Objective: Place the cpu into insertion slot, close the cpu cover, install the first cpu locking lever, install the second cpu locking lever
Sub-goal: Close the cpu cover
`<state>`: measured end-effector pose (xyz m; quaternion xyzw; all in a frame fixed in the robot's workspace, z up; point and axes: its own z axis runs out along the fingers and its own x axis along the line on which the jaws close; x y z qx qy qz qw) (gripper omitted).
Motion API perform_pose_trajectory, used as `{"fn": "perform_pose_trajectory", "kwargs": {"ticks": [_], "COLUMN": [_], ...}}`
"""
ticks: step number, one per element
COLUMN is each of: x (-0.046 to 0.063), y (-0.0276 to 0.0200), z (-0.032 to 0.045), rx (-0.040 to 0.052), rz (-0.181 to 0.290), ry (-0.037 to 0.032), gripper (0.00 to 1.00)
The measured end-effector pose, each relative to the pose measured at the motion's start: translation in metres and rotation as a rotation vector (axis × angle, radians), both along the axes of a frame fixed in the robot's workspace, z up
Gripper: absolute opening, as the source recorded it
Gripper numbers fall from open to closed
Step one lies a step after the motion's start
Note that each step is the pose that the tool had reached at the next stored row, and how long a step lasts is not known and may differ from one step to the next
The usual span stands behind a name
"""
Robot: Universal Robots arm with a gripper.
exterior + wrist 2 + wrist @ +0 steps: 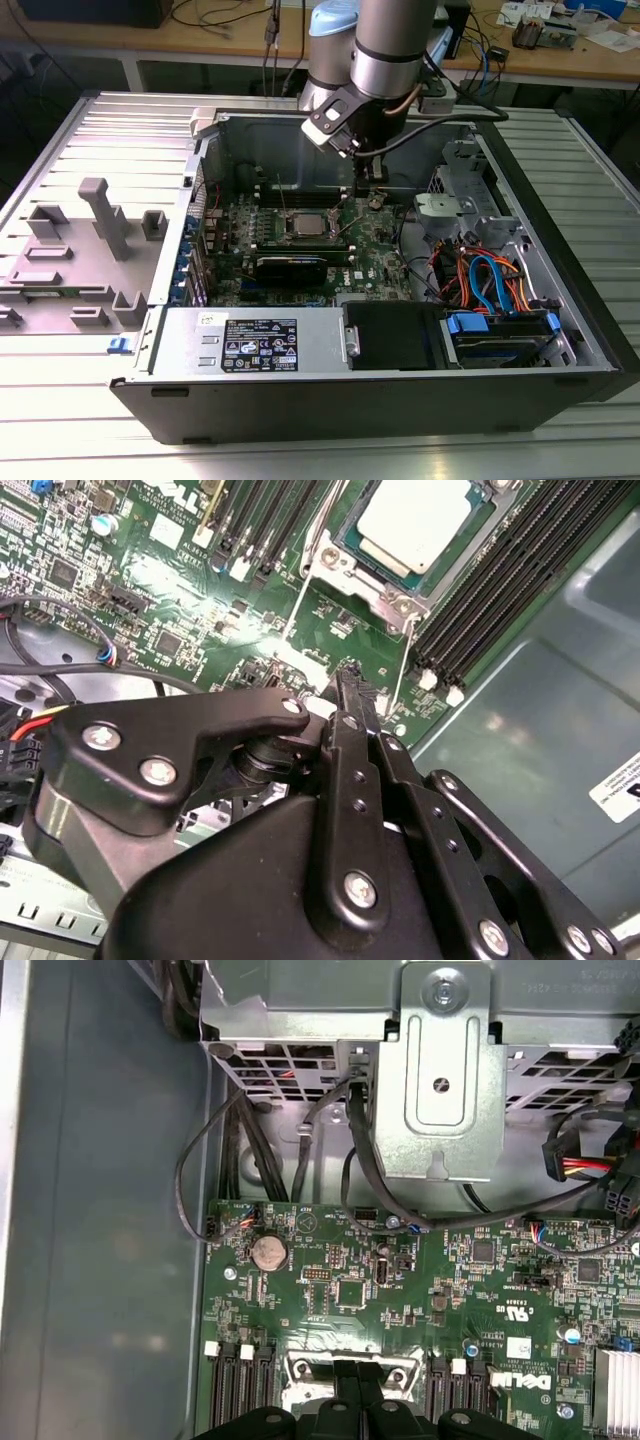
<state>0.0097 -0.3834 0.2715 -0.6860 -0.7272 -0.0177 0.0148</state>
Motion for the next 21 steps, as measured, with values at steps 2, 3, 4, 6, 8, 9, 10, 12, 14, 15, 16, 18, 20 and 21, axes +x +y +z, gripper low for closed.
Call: {"fn": "perform_pose_trajectory", "kwargs": {"ticks": [2,3,4,6,8,9,10,12,14,15,16,18,20,21], "x": [0.0005,0.0008,0.0015,0.0023,0.0026,0.0028,0.0028,0.0028,0.0029,0.0029,0.0029,0.0029,0.0035,0.0051], "y": [0.0000,0.0000,0.0000,0.0000,0.0000,0.0000,0.0000,0.0000,0.0000,0.0000,0.0000,0.0000,0.0000,0.0000], "z": [-0.0006,-0.0010,-0.0017,-0.0023,-0.0024,-0.0024,-0.0024,-0.0024,-0.0024,-0.0024,-0.0024,-0.0024,-0.0024,-0.0025], "rx": [0.0000,0.0000,-0.0002,-0.0005,-0.0003,-0.0004,-0.0004,-0.0004,-0.0004,-0.0004,-0.0004,-0.0004,-0.0004,-0.0004], "rz": [0.000,0.000,0.000,0.000,0.000,0.000,0.000,0.000,0.000,0.000,0.000,0.000,0.000,0.000], "ry": [0.0000,-0.0001,0.0000,0.0000,0.0000,0.0000,0.0000,0.0000,0.0000,0.0000,0.0000,0.0000,0.0000,0.0000], "gripper": [0.11,0.11,0.11,0.11,0.11,0.11,0.11,0.11,0.11,0.11,0.11,0.11,0.11,0.11]}}
